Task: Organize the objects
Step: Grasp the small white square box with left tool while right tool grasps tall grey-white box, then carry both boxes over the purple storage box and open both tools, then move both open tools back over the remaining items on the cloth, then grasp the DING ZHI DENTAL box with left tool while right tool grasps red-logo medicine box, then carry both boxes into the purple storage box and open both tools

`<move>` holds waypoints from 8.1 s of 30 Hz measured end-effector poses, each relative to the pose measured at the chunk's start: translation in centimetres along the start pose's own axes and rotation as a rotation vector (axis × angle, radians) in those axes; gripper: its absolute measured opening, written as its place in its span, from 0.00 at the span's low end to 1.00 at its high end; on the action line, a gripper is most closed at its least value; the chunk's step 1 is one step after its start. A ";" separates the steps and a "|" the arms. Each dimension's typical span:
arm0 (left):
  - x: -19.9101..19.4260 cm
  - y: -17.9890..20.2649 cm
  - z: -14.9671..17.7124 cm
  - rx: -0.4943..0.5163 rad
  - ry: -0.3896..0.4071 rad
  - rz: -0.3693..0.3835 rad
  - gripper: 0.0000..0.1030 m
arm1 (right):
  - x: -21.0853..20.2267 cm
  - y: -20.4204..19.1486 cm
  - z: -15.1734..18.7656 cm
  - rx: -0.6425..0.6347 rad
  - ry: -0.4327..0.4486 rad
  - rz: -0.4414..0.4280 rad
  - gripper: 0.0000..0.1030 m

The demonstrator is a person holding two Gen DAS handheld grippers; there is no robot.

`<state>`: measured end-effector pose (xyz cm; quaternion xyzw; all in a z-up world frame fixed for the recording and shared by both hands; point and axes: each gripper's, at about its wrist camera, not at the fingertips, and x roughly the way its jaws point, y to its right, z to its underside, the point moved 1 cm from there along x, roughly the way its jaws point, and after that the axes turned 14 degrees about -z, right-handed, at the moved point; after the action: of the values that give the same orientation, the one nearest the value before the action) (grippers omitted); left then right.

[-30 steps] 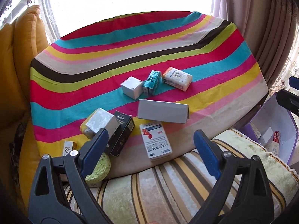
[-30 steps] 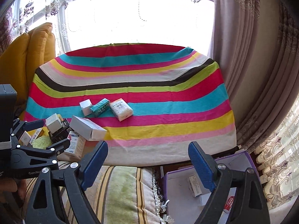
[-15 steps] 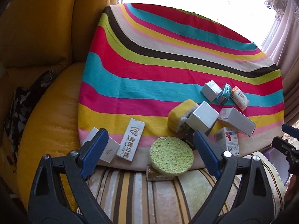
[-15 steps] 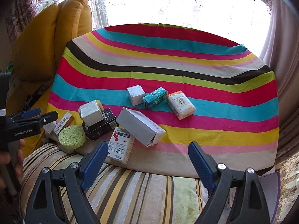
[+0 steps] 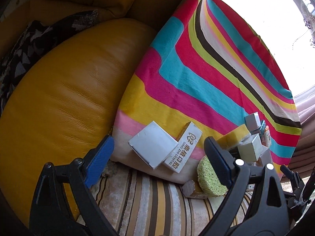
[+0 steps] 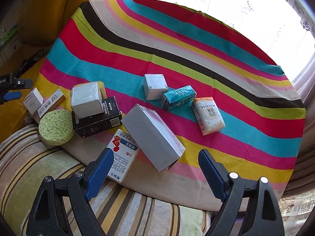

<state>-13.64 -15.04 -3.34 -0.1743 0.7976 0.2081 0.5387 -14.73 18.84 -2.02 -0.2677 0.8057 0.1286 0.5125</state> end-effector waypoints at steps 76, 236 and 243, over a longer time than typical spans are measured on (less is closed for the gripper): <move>-8.6 26.8 14.4 0.752 0.202 0.178 0.57 | -9.2 7.3 8.9 0.245 0.266 0.182 0.35; -9.2 29.8 18.9 0.963 0.329 0.111 0.34 | -13.0 9.3 14.3 0.414 0.301 0.185 0.41; -9.9 33.7 22.6 1.081 0.327 0.165 0.34 | -14.4 11.9 18.0 0.491 0.292 0.236 0.41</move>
<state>-9.21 26.03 3.22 0.1593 0.8747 -0.2180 0.4026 -3.04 41.59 2.17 -0.0562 0.9032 -0.0511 0.4224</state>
